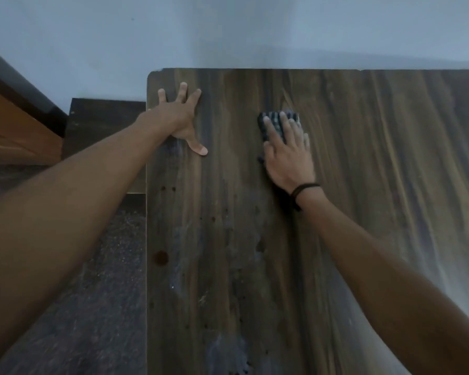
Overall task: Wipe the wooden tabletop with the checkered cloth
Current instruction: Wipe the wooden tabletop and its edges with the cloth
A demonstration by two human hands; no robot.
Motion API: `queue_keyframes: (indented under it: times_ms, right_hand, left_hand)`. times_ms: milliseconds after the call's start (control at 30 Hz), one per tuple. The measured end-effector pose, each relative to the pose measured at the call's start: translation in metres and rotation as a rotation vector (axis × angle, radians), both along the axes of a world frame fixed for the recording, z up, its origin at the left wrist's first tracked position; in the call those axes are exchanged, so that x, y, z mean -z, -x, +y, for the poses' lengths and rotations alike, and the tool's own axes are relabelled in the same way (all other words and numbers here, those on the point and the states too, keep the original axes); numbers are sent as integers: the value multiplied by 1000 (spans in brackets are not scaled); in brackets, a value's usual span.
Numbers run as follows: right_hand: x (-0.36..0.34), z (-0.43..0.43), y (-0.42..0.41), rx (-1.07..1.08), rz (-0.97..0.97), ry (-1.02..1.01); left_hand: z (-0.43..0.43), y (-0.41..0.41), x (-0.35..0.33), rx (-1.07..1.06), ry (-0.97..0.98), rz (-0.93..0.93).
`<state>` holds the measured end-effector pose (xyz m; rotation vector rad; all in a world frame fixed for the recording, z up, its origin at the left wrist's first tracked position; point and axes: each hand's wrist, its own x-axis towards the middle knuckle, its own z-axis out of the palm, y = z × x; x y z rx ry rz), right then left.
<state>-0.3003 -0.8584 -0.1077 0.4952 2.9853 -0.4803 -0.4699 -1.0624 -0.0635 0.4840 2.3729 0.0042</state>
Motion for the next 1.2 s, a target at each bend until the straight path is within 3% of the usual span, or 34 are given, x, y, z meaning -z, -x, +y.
queue_keyframes:
  times_ms: [133, 267, 400, 433, 533, 567, 700, 833, 967, 1100, 1200]
  right_hand:
    - [4, -33, -50, -346, 24, -19]
    - [-2, -23, -36, 11, -3, 26]
    - [4, -47, -84, -404, 20, -28]
    - [2, -35, -83, -382, 35, -44]
    - [-1, -30, -72, -8, 3, 15]
    - [0, -45, -78, 10, 3, 7]
    - [2, -49, -114, -314, 3, -39]
    - [0, -49, -99, 34, -26, 8]
    - [2, -62, -144, -305, 1, -41]
    - [3, -54, -134, 15, 9, -30]
    - [9, -83, -170, -211, 38, -47]
  left_hand:
    - [-6, -3, 3, 6, -15, 48]
    - [-7, -3, -2, 8, -58, 42]
    - [-16, -30, -9, 88, -81, 132]
    - [-19, -40, -10, 120, -81, 123]
    - [-24, -69, -10, 174, -12, 4]
    - [-25, -77, -9, 177, 8, -20]
    - [-28, -94, -8, 157, -15, -7]
    - [-27, -93, -11, 152, -32, 4]
    - [-39, -116, -13, 138, -19, 53]
    - [-54, -159, -1, 148, 13, -29]
    - [-55, -175, 6, 135, 12, 0]
